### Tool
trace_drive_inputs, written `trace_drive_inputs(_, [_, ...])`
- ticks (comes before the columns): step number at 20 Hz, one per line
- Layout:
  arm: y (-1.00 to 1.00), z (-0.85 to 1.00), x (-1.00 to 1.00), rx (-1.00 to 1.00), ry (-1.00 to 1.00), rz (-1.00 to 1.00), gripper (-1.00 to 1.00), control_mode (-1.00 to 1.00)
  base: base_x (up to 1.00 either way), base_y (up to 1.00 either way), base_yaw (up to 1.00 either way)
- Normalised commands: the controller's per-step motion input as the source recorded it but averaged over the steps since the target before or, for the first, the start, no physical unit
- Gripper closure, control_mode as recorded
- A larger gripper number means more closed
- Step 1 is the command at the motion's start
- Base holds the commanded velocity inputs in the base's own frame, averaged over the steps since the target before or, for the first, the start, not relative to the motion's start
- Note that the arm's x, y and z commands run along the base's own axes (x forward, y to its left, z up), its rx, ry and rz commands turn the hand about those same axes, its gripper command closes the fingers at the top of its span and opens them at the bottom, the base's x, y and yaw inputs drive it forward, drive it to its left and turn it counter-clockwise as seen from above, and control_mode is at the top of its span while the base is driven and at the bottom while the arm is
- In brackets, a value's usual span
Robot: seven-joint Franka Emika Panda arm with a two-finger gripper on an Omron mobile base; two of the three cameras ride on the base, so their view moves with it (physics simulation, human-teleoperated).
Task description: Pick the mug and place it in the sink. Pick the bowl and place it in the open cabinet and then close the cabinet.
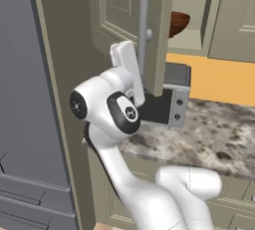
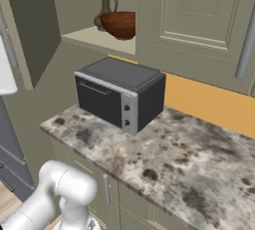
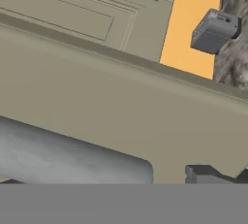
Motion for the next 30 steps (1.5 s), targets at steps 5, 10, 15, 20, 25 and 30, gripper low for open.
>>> trace_drive_inputs(5, [-0.76, 0.0, 0.0, 0.04, -0.15, 0.0, -1.0, -1.0, 0.0, 0.0, 0.0])
trace_drive_inputs(10, [-0.68, 0.0, 0.23, 0.04, -0.06, 0.0, -1.0, -1.0, 0.0, 0.0, 0.0])
trace_drive_inputs(15, [-0.51, -0.06, 0.47, 0.04, -0.01, 0.0, -1.0, -1.0, 0.0, 0.0, 0.0])
trace_drive_inputs(20, [-0.36, 0.0, 0.62, 0.02, 0.0, -0.01, -1.0, -1.0, 0.0, 0.0, 0.0])
trace_drive_inputs(25, [-0.29, -0.01, 0.69, 0.0, -0.01, -0.01, -1.0, -1.0, 0.0, 0.0, 0.0])
trace_drive_inputs(30, [-0.39, -0.01, 0.64, 0.0, -0.02, 0.0, -1.0, -1.0, 0.0, 0.0, 0.0])
